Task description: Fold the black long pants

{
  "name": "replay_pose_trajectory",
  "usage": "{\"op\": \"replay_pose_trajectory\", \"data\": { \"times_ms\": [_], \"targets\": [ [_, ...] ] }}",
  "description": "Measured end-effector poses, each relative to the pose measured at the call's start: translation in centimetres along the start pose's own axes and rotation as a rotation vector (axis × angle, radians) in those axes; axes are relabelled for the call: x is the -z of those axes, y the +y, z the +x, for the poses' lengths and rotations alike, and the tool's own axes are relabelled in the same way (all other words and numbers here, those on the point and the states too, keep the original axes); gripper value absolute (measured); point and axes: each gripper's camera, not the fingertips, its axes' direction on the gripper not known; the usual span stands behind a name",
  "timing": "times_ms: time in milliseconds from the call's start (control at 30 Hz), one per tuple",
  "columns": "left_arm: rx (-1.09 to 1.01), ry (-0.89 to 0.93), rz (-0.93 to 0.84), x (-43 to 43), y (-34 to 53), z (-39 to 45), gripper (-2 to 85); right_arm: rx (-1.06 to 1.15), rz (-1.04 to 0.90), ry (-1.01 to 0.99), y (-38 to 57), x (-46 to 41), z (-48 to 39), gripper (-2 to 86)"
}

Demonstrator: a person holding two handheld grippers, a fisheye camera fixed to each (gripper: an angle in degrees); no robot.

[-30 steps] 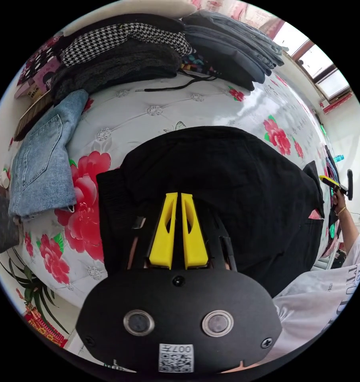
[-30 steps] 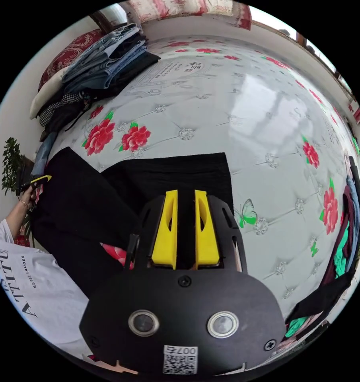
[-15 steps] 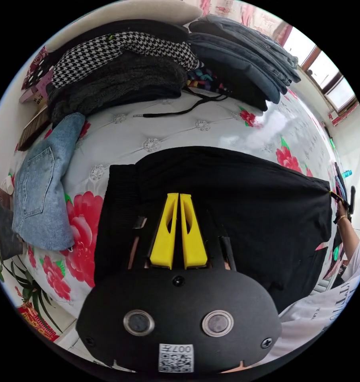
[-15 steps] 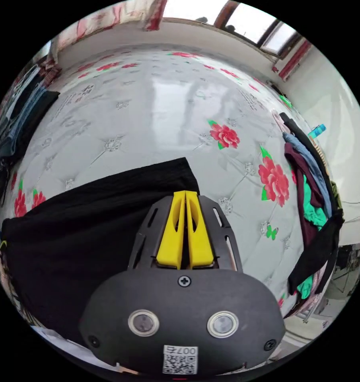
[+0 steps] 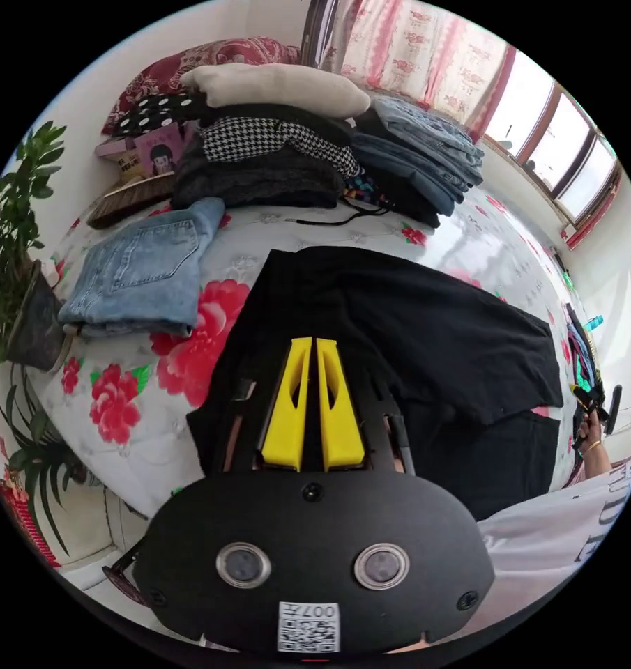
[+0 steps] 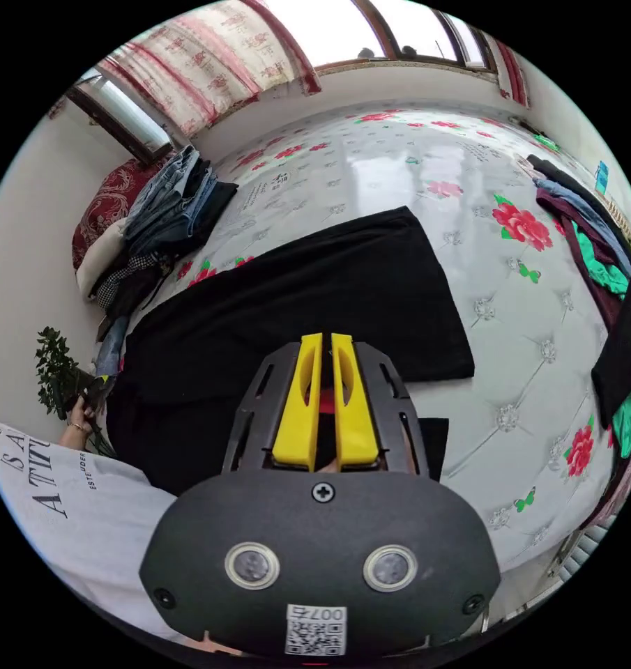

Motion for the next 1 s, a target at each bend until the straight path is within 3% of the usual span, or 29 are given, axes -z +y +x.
{"op": "replay_pose_trajectory", "data": {
  "times_ms": [167, 333, 467, 667, 833, 1000],
  "targets": [
    [0.155, -0.015, -0.026, 4.2, 7.9, -6.5, 2.8, -0.082, -0.062, -0.021, 8.9, 4.5, 3.4, 4.1],
    [0.336, 0.118, -0.043, 4.9, 12.4, -13.2, 7.5, -0.241, -0.1, -0.039, 17.1, 8.4, 8.6, 6.2],
    [0.31, 0.205, -0.078, 3.6, 12.0, -14.3, 10.9, -0.403, -0.112, 0.038, 23.1, 11.7, 12.7, 8.2],
    [0.245, 0.218, -0.149, 1.9, 9.9, -14.7, 10.6, -0.611, -0.134, -0.03, 29.9, 14.0, 18.2, 10.2],
    [0.251, 0.256, -0.192, 1.8, 9.2, -15.9, 5.9, -0.739, -0.223, -0.143, 33.4, 12.9, 22.0, 11.1],
    [0.21, 0.269, -0.146, 4.0, 9.3, -16.4, 1.1, -0.873, -0.142, -0.274, 35.8, 13.7, 25.3, 8.0]
  ]
}}
